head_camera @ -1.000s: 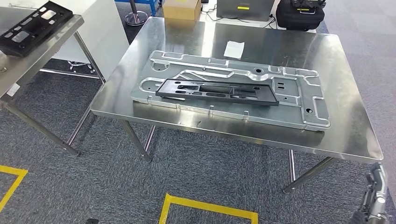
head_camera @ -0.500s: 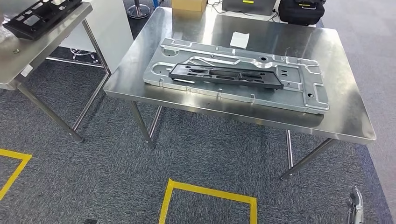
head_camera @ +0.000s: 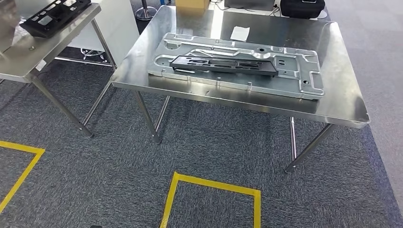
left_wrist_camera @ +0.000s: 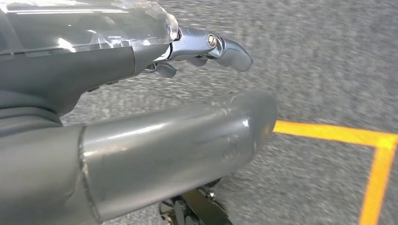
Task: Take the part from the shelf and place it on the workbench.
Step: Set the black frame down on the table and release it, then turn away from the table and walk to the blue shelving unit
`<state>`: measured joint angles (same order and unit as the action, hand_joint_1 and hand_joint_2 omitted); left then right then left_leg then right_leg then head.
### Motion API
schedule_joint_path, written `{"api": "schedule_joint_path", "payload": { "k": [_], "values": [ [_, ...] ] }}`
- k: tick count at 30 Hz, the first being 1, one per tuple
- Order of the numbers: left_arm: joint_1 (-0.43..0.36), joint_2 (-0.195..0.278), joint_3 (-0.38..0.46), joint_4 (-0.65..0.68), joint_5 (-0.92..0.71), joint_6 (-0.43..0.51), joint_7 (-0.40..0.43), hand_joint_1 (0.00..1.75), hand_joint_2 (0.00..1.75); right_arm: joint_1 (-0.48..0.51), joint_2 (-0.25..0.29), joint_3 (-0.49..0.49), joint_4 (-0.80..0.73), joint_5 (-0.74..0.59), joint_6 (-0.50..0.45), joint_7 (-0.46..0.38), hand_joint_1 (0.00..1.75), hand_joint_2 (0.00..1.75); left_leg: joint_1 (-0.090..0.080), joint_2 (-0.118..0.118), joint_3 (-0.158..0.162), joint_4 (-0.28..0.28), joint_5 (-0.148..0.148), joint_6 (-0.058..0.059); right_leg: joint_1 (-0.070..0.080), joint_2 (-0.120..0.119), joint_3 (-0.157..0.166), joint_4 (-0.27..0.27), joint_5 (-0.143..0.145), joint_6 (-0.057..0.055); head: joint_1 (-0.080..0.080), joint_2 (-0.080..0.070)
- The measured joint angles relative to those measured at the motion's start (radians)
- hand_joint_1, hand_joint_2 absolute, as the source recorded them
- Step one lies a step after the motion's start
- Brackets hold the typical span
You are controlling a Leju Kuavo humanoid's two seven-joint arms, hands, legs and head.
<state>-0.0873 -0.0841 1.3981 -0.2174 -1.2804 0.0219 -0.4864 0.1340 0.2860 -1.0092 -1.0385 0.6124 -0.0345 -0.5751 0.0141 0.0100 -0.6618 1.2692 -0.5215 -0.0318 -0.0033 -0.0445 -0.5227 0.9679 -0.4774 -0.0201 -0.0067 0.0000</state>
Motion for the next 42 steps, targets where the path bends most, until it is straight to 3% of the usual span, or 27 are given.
{"api": "schedule_joint_path", "payload": {
  "k": [1, 3, 5, 7, 8, 9, 11, 12, 13, 14, 15, 16, 18, 20, 22, 24, 27, 28, 29, 30, 32, 34, 35, 37, 39, 42],
  "values": [
    [0.000, -0.002, 0.000, 0.000, 0.000, 0.005, 0.002, 0.00, 0.00, -0.021, -0.012, -0.038, 0.069, 0.020, -0.017, -0.004, 0.00, 0.00, 0.000, 0.007, 0.043, -0.050, 0.026, 0.001, 0.000, -0.008, -0.011, 0.009, 0.002, 0.002, 0.000, 0.000],
    [-0.005, -0.005, 0.000, 0.000, 0.002, 0.012, 0.001, 0.00, 0.00, -0.053, -0.033, -0.095, 0.181, 0.048, -0.043, -0.008, 0.00, 0.00, -0.004, 0.037, 0.138, -0.186, 0.028, 0.009, 0.003, -0.025, -0.027, 0.028, 0.003, 0.009, 0.000, 0.000],
    [-0.010, -0.009, 0.000, 0.000, 0.012, 0.023, -0.010, 0.00, 0.00, -0.080, -0.054, -0.135, 0.271, 0.069, -0.060, -0.008, 0.00, 0.00, -0.010, 0.052, 0.172, -0.256, 0.006, 0.025, 0.007, -0.042, -0.033, 0.039, 0.005, 0.020, 0.000, 0.000],
    [-0.009, -0.015, 0.000, -0.001, 0.028, 0.041, -0.028, 0.00, 0.00, -0.106, -0.073, -0.167, 0.348, 0.089, -0.074, -0.010, 0.00, 0.00, -0.010, 0.038, 0.164, -0.267, 0.011, 0.045, 0.006, -0.051, -0.035, 0.043, 0.009, 0.034, 0.000, 0.000],
    [-0.008, -0.018, 0.000, -0.001, 0.034, 0.049, -0.034, 0.00, 0.00, -0.116, -0.080, -0.181, 0.379, 0.095, -0.080, -0.011, 0.00, 0.00, -0.009, 0.031, 0.160, -0.269, 0.018, 0.055, 0.004, -0.038, -0.039, 0.051, 0.001, 0.042, 0.002, 0.000],
    [-0.009, -0.021, 0.000, -0.001, 0.036, 0.054, -0.039, 0.00, 0.00, -0.122, -0.087, -0.193, 0.405, 0.103, -0.087, -0.011, 0.00, 0.00, -0.007, 0.024, 0.155, -0.273, 0.026, 0.063, 0.002, -0.017, -0.050, 0.077, -0.021, 0.049, 0.004, 0.000],
    [-0.011, -0.027, -0.001, -0.001, 0.035, 0.060, -0.047, 0.00, 0.00, -0.128, -0.101, -0.211, 0.451, 0.126, -0.106, -0.005, 0.00, 0.00, -0.006, 0.007, 0.141, -0.274, 0.040, 0.073, -0.003, 0.027, -0.094, 0.183, -0.097, 0.059, 0.010, 0.000],
    [-0.012, -0.029, -0.002, -0.001, 0.033, 0.062, -0.051, 0.00, 0.00, -0.130, -0.110, -0.218, 0.474, 0.142, -0.119, 0.001, 0.00, 0.00, -0.007, -0.003, 0.134, -0.273, 0.045, 0.075, -0.004, 0.036, -0.120, 0.248, -0.132, 0.062, 0.011, 0.000],
    [-0.012, -0.030, -0.002, -0.001, 0.032, 0.065, -0.054, 0.00, 0.00, -0.132, -0.117, -0.221, 0.495, 0.159, -0.132, 0.008, 0.00, 0.00, -0.007, -0.014, 0.127, -0.273, 0.051, 0.075, -0.004, 0.038, -0.136, 0.293, -0.149, 0.063, 0.011, 0.000],
    [-0.011, -0.032, -0.002, -0.001, 0.031, 0.067, -0.055, 0.00, 0.00, -0.134, -0.124, -0.223, 0.515, 0.176, -0.145, 0.016, 0.00, 0.00, -0.007, -0.025, 0.122, -0.272, 0.055, 0.073, -0.005, 0.040, -0.137, 0.306, -0.145, 0.063, 0.011, 0.000],
    [-0.011, -0.033, -0.002, -0.001, 0.031, 0.070, -0.056, 0.00, 0.00, -0.137, -0.130, -0.223, 0.533, 0.191, -0.156, 0.024, 0.00, 0.00, -0.007, -0.037, 0.119, -0.271, 0.059, 0.072, -0.006, 0.042, -0.118, 0.280, -0.123, 0.062, 0.011, 0.000],
    [-0.011, -0.035, -0.002, -0.001, 0.031, 0.071, -0.054, 0.00, 0.00, -0.140, -0.135, -0.224, 0.550, 0.207, -0.169, 0.035, 0.00, 0.00, -0.007, -0.047, 0.117, -0.270, 0.062, 0.069, -0.006, 0.048, -0.084, 0.222, -0.088, 0.059, 0.011, 0.000],
    [-0.012, -0.041, -0.003, -0.001, 0.030, 0.068, -0.049, 0.00, 0.00, -0.144, -0.146, -0.223, 0.583, 0.245, -0.194, 0.070, 0.00, 0.00, -0.009, -0.067, 0.113, -0.267, 0.066, 0.063, -0.007, 0.083, -0.011, 0.087, -0.038, 0.048, 0.011, 0.000],
    [-0.014, -0.045, -0.005, -0.001, 0.028, 0.064, -0.044, 0.00, 0.00, -0.148, -0.155, -0.223, 0.615, 0.277, -0.215, 0.104, 0.00, 0.00, -0.008, -0.084, 0.104, -0.264, 0.072, 0.052, -0.004, 0.103, 0.017, 0.024, -0.030, 0.038, 0.011, 0.000],
    [-0.011, -0.046, -0.008, -0.002, 0.027, 0.064, -0.042, 0.00, 0.00, -0.151, -0.159, -0.223, 0.639, 0.289, -0.224, 0.118, 0.00, 0.00, -0.007, -0.099, 0.096, -0.264, 0.077, 0.039, -0.003, 0.088, 0.017, 0.016, -0.028, 0.028, 0.011, 0.000],
    [-0.007, -0.047, -0.009, -0.002, 0.027, 0.064, -0.041, 0.00, 0.00, -0.154, -0.160, -0.222, 0.655, 0.293, -0.227, 0.123, 0.00, 0.00, -0.008, -0.079, 0.079, -0.234, 0.056, 0.030, -0.008, 0.068, 0.017, 0.007, -0.019, 0.014, 0.007, 0.000],
    [-0.010, -0.048, -0.011, -0.003, 0.026, 0.065, -0.041, 0.00, 0.00, -0.153, -0.161, -0.222, 0.672, 0.298, -0.229, 0.130, 0.00, 0.00, -0.006, -0.028, 0.002, -0.058, -0.043, 0.020, -0.007, 0.031, 0.012, 0.005, -0.016, 0.004, -0.004, 0.000],
    [-0.009, -0.048, -0.012, -0.003, 0.026, 0.070, -0.040, 0.00, 0.00, -0.153, -0.161, -0.222, 0.677, 0.306, -0.231, 0.140, 0.00, 0.00, -0.005, -0.023, -0.020, -0.003, -0.064, 0.017, -0.005, 0.019, 0.011, 0.007, -0.016, 0.003, -0.005, 0.000],
    [-0.008, -0.048, -0.013, -0.003, 0.024, 0.077, -0.039, 0.00, 0.00, -0.153, -0.161, -0.221, 0.683, 0.318, -0.234, 0.156, 0.00, 0.00, -0.004, -0.020, -0.026, 0.020, -0.067, 0.015, -0.004, 0.007, 0.009, 0.009, -0.017, 0.003, -0.005, 0.000],
    [-0.006, -0.048, -0.015, -0.003, 0.022, 0.086, -0.037, 0.00, 0.00, -0.154, -0.161, -0.219, 0.689, 0.333, -0.239, 0.178, 0.00, 0.00, -0.003, -0.016, -0.013, 0.004, -0.051, 0.014, -0.004, -0.004, 0.008, 0.012, -0.018, 0.004, -0.005, 0.000],
    [-0.005, -0.048, -0.020, -0.004, 0.016, 0.105, -0.029, 0.00, 0.00, -0.155, -0.161, -0.215, 0.703, 0.362, -0.247, 0.227, 0.00, 0.00, -0.003, 0.007, 0.058, -0.121, 0.005, 0.016, -0.003, -0.026, 0.008, 0.020, -0.023, 0.008, -0.005, 0.000],
    [-0.006, -0.048, -0.024, -0.004, 0.012, 0.120, -0.017, 0.00, 0.00, -0.155, -0.161, -0.214, 0.718, 0.382, -0.252, 0.276, 0.00, 0.00, -0.008, 0.036, 0.115, -0.230, 0.033, 0.027, 0.002, -0.044, 0.007, 0.028, -0.030, 0.016, -0.004, 0.000],
    [-0.004, -0.048, -0.025, -0.004, 0.012, 0.125, -0.011, 0.00, 0.00, -0.156, -0.161, -0.214, 0.725, 0.391, -0.253, 0.299, 0.00, 0.00, -0.011, 0.042, 0.123, -0.251, 0.034, 0.033, 0.005, -0.051, 0.007, 0.031, -0.032, 0.021, -0.003, 0.000],
    [0.002, -0.048, -0.026, -0.004, 0.012, 0.130, -0.004, 0.00, 0.00, -0.158, -0.159, -0.213, 0.736, 0.403, -0.254, 0.331, 0.00, 0.00, -0.012, 0.026, 0.119, -0.256, 0.037, 0.046, 0.007, -0.063, 0.009, 0.031, -0.032, 0.030, 0.000, 0.000],
    [0.007, -0.047, -0.027, -0.004, 0.012, 0.132, -0.003, 0.00, 0.00, -0.159, -0.157, -0.212, 0.745, 0.412, -0.252, 0.345, 0.00, 0.00, -0.009, 0.010, 0.120, -0.264, 0.047, 0.059, 0.002, -0.036, 0.004, 0.050, -0.052, 0.042, 0.001, 0.000],
    [0.005, -0.047, -0.028, -0.004, 0.013, 0.132, -0.007, 0.00, 0.00, -0.156, -0.156, -0.210, 0.756, 0.419, -0.248, 0.351, 0.00, 0.00, -0.006, -0.014, 0.115, -0.269, 0.058, 0.072, -0.005, 0.032, -0.065, 0.205, -0.146, 0.056, 0.007, 0.000]
  ]
}}
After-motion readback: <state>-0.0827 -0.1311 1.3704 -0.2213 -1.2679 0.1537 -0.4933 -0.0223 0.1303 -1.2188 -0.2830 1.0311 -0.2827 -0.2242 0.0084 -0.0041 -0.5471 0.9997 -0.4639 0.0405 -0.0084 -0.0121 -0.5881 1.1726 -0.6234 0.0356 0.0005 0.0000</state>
